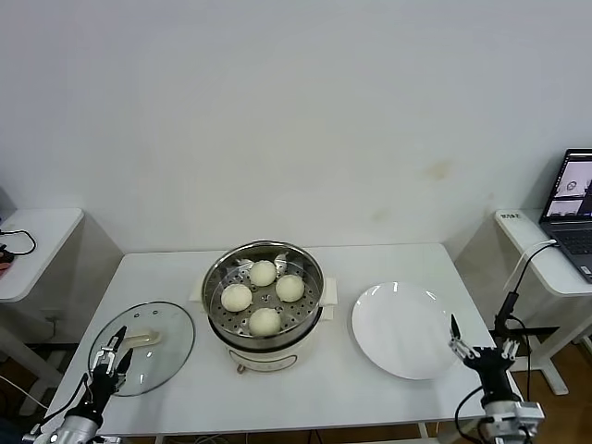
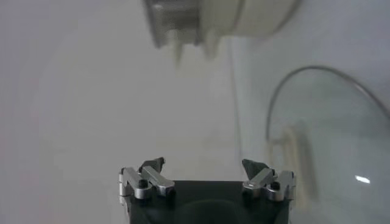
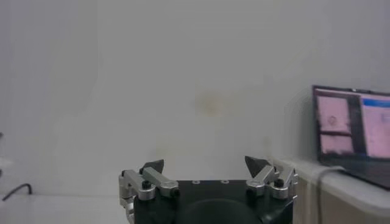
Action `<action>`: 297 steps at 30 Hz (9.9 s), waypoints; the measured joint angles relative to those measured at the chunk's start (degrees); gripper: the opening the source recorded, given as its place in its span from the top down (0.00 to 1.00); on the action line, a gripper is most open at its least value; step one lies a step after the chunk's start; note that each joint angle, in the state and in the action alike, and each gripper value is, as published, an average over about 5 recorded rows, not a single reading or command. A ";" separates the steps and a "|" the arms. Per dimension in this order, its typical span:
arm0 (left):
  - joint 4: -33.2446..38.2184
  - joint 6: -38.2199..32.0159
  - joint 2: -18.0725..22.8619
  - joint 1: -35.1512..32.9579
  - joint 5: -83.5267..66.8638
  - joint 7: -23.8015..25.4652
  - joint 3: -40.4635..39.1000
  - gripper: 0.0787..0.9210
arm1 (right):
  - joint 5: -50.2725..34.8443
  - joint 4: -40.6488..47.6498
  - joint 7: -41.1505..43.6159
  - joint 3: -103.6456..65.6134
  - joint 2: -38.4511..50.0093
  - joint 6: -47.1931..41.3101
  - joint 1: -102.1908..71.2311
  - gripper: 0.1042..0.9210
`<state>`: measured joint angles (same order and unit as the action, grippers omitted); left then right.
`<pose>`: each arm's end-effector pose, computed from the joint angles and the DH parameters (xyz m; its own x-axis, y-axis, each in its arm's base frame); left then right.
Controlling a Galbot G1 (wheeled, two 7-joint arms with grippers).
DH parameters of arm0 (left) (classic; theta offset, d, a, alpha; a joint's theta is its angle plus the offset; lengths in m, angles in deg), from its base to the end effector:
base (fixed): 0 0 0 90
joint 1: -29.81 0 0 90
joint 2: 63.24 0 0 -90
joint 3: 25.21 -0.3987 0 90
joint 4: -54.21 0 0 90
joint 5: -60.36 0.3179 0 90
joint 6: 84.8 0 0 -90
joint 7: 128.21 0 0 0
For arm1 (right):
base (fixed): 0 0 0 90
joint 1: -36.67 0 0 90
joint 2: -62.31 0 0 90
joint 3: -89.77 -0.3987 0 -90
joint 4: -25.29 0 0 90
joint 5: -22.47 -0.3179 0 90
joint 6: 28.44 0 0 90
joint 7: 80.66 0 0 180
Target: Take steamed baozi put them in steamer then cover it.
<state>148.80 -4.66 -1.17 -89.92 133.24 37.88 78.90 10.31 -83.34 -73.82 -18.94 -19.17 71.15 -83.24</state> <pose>0.1213 0.2431 -0.4074 -0.9908 0.0409 0.1290 0.1179 -0.2067 0.9713 0.1079 -0.1396 -0.3846 -0.9917 0.1264 -0.0227 0.1278 0.9887 -0.0784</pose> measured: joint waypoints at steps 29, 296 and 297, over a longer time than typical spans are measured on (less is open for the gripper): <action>-12.01 -0.47 -1.31 13.51 4.62 0.55 -4.94 0.12 | 1.40 -0.90 1.06 -0.02 -3.21 -0.31 -4.51 0.12; 28.58 0.00 9.82 -20.62 -84.28 4.33 -7.88 0.12 | 15.75 -2.70 1.67 9.41 -1.70 -0.79 -10.17 0.12; 28.37 -0.45 9.79 -20.96 -84.91 4.34 -7.69 0.12 | 15.67 -2.89 1.72 9.50 -1.66 -0.79 -10.42 0.12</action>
<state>177.17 -5.10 8.62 -110.88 48.33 42.22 71.21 25.99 -86.23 -72.10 -9.44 -20.83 70.36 -93.66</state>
